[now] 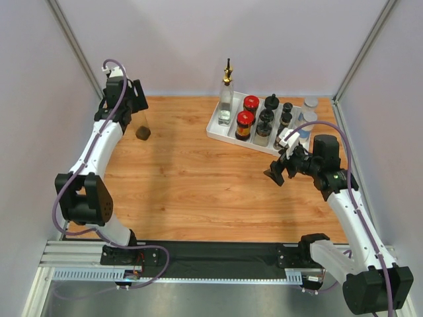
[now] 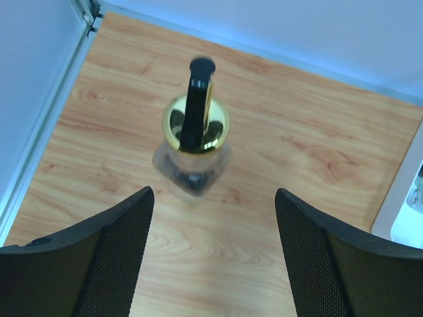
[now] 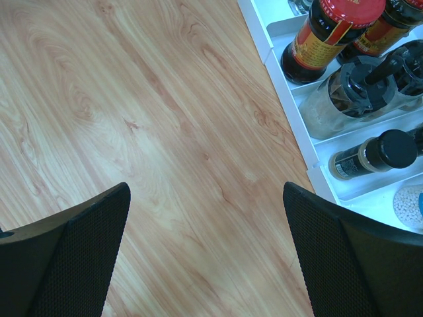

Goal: Organize the condiment bottles
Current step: Pick up the bottle from the center of the board.

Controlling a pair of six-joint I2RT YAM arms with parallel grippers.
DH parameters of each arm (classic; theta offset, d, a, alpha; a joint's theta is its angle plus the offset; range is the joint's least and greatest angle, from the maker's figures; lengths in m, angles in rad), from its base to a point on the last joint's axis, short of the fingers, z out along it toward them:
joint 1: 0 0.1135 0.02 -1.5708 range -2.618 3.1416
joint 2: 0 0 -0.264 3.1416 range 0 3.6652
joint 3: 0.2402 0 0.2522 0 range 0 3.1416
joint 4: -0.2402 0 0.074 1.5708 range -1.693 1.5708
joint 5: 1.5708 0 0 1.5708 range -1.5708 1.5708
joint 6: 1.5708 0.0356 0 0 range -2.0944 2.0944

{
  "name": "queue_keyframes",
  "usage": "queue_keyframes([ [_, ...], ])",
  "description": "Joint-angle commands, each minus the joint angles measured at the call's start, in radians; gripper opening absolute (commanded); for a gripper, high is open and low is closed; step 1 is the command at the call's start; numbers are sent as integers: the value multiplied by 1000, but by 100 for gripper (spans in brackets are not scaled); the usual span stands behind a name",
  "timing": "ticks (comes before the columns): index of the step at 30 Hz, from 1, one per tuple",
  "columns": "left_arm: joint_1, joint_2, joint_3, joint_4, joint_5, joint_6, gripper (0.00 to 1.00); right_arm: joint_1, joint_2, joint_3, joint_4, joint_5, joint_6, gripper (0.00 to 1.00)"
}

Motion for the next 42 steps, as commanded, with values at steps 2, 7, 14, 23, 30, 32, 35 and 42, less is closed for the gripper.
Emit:
queue_keyframes([
  [2, 19, 84, 117, 7, 7, 42, 80, -3, -19, 11, 3, -21, -14, 100],
  [7, 21, 127, 157, 23, -5, 63, 78, -1, -18, 5, 49, 8, 53, 100],
  [14, 24, 156, 169, 80, -24, 104, 71, -1, 16, -4, 144, 143, 218, 100],
  [23, 30, 184, 162, 138, -21, 131, 62, -1, 11, -44, 329, 438, 460, 100],
  [30, 35, 199, 154, 194, -8, 175, 44, -1, 19, -43, 330, 442, 466, 100],
  [32, 35, 199, 146, 224, 1, 198, 38, -3, 20, -43, 329, 438, 465, 100],
  [35, 35, 196, 143, 246, 16, 223, 21, -3, 24, -40, 323, 436, 463, 100],
  [42, 35, 162, 93, 312, 114, 233, 4, 0, 28, -40, 322, 433, 460, 100],
])
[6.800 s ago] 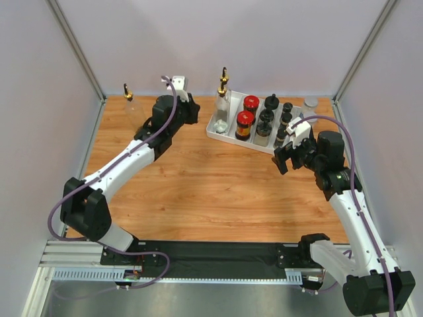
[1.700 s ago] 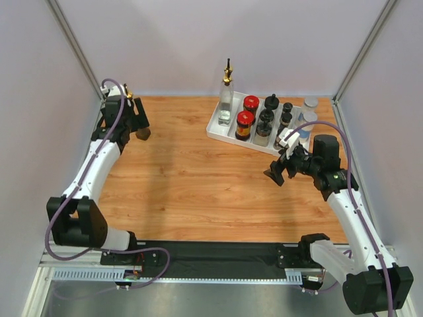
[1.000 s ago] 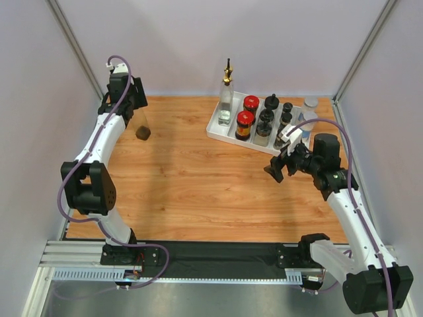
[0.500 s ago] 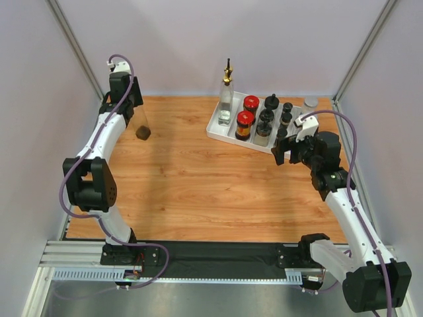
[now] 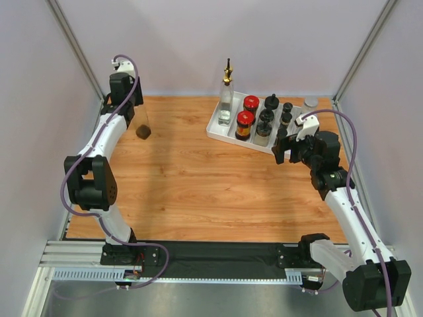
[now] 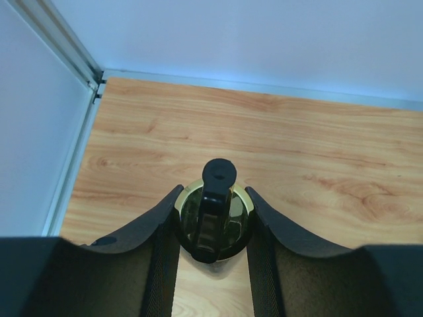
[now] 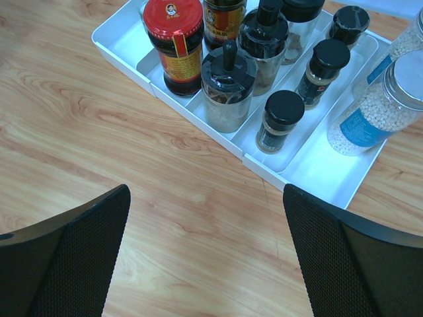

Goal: Organize the condiment bottles
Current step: Pick up the bottle from the center of the board, then place the bottle in the storage box.

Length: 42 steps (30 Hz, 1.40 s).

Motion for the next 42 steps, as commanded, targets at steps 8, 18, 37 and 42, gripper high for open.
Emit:
queue_keyframes([
  [8, 4, -101, -47, 148, 116, 18, 2, -1, 6, 2, 40, 12, 16, 100],
  [18, 3, -165, -76, 176, 236, -65, 0, 0, 6, 3, 40, 10, 14, 100],
  [37, -178, -129, 106, 130, 391, -146, 0, 0, 5, 5, 38, 15, 8, 100],
  [42, -236, -63, 212, 93, 385, -146, 0, 0, 1, 5, 37, 18, 8, 100],
])
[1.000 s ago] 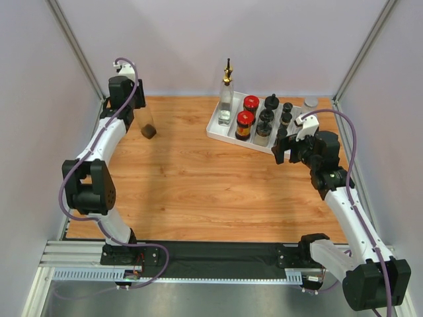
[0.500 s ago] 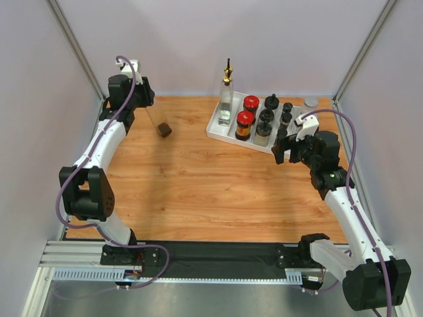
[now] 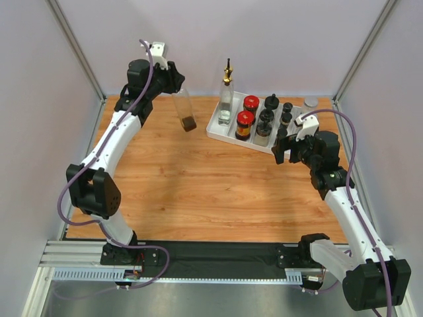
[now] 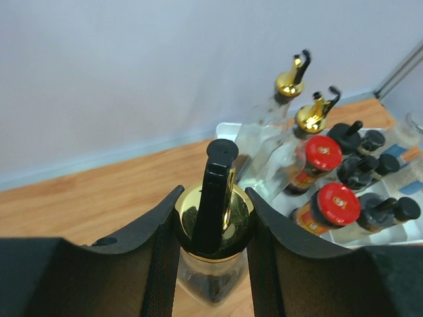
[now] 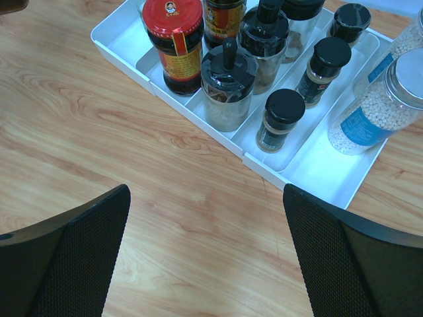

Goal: Organize the condiment bottles
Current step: Place the bottle in the storage box.

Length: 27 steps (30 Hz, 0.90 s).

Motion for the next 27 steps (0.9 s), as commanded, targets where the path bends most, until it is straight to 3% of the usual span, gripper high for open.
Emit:
queue_keyframes([
  [1, -32, 29, 117, 63, 15, -27, 0, 0, -4, 5, 38, 17, 9, 100],
  [12, -146, 213, 333, -5, -70, -7, 0, 0, -10, 6, 37, 22, 5, 100],
  [27, -227, 335, 439, -9, -179, -16, 0, 0, -15, 6, 37, 30, 4, 100],
])
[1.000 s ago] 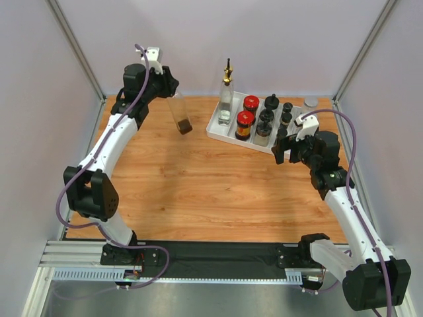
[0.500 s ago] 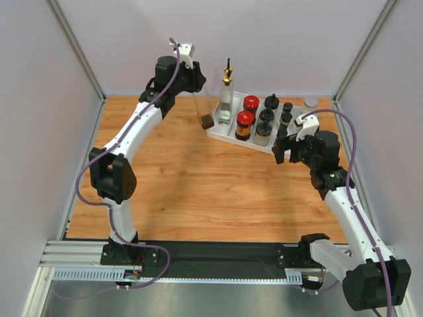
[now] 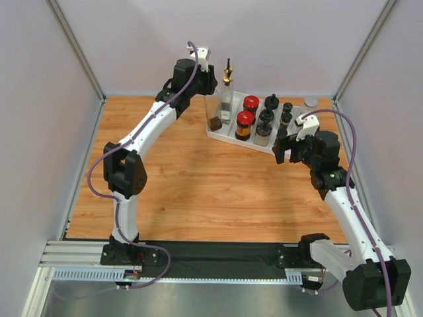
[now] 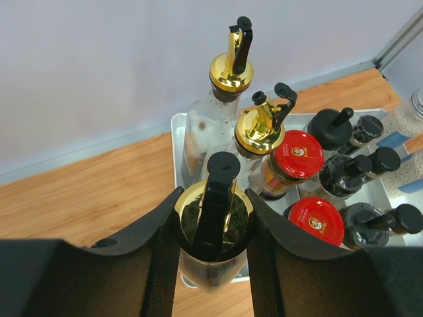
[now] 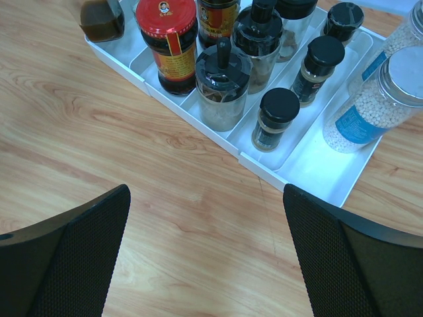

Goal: Organize the condiment bottles
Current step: Place the bottle in the storage box.

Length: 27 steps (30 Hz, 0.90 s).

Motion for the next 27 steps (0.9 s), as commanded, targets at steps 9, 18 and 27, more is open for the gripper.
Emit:
queue_keyframes([
  [9, -28, 24, 96, 91, -31, -34, 0, 0, -16, 8, 37, 16, 0, 100],
  [18, -40, 55, 89, 74, -21, -31, 0, 0, -18, 6, 37, 23, -5, 100],
  [27, -57, 69, 73, 57, -19, 3, 25, 0, -18, 6, 37, 28, -11, 100],
])
